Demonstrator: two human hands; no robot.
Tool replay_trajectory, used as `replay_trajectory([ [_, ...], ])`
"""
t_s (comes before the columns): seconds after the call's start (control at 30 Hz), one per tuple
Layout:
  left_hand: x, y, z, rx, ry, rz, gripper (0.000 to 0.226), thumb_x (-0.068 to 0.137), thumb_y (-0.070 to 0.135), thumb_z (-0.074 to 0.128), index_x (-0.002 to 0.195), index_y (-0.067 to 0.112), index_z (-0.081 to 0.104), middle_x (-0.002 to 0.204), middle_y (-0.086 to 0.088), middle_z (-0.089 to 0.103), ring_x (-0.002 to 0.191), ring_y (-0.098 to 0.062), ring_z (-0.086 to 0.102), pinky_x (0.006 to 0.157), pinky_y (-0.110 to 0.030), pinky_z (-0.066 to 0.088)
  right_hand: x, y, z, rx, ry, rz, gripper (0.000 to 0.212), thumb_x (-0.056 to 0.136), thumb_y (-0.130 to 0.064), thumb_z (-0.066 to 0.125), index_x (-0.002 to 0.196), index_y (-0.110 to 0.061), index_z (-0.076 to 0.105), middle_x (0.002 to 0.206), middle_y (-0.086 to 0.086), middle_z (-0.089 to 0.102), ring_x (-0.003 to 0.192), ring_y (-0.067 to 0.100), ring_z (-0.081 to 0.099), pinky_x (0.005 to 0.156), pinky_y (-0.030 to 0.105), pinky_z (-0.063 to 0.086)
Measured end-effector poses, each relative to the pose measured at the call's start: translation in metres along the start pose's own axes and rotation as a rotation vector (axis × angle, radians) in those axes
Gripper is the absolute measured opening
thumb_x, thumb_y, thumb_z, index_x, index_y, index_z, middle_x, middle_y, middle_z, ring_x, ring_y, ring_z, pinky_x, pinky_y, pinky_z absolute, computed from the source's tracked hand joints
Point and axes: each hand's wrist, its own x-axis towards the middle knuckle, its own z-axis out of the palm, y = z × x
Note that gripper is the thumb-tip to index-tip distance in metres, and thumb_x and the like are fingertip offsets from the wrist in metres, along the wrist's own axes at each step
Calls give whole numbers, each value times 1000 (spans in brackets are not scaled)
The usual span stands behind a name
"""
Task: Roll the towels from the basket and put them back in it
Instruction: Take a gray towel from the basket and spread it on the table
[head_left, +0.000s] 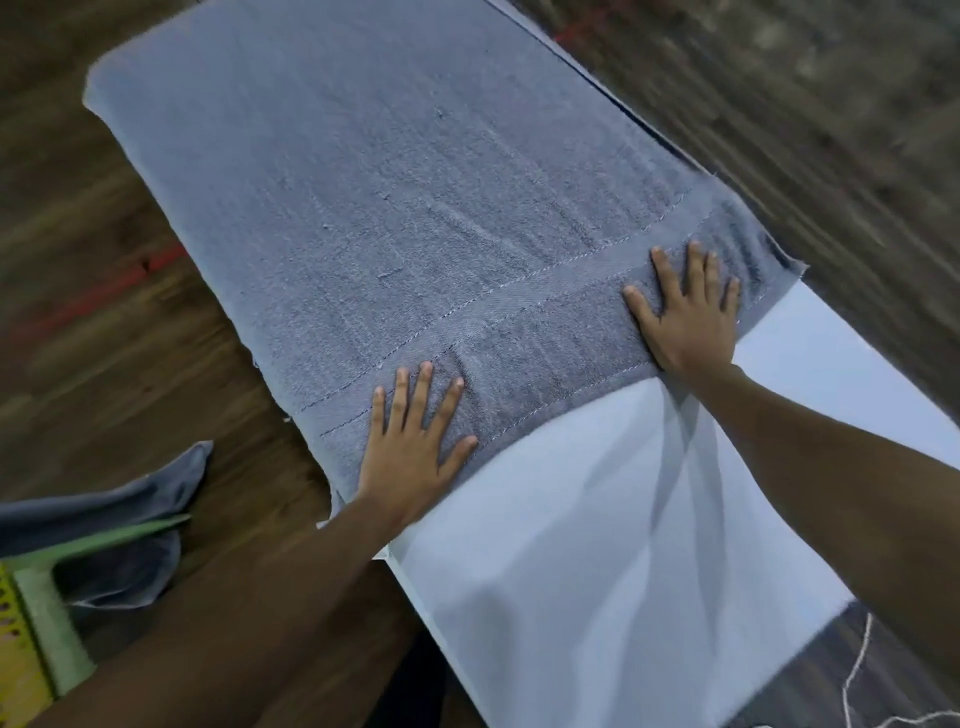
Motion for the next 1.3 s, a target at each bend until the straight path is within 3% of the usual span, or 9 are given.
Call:
replay_trajectory([
  [0.37,-102,129,32,-12,40,-46,70,97,65,10,156,29,6,164,-8,0,150,-31,-2,119,-55,10,-90,108,-12,17,-20,-47,69,92,-74,18,152,-42,10,164,0,-1,150,24,-4,119,51,-4],
  [1.07,-154,167,41,-51,-4,-33,71,96,68,13,156,28,11,164,-7,5,150,-30,1,119,-53,7,-131,135,-19,-9,-91,-54,70,92,-74,16,153,-40,8,164,2,-5,150,23,-8,119,50,-9],
  [1.2,-153,157,22,-234,50,-22,65,96,62,29,151,27,30,160,-6,22,148,-27,13,121,-47,3,-141,113,-33,127,-6,-20,57,97,-51,43,146,-22,33,160,10,19,148,30,13,117,52,-2],
  [1.3,-156,143,-2,-314,178,-45,46,98,42,44,138,19,46,145,-8,41,137,-25,31,119,-48,17,-171,73,-48,363,64,-25,37,95,-26,52,127,-10,57,137,15,52,128,33,46,112,44,28],
])
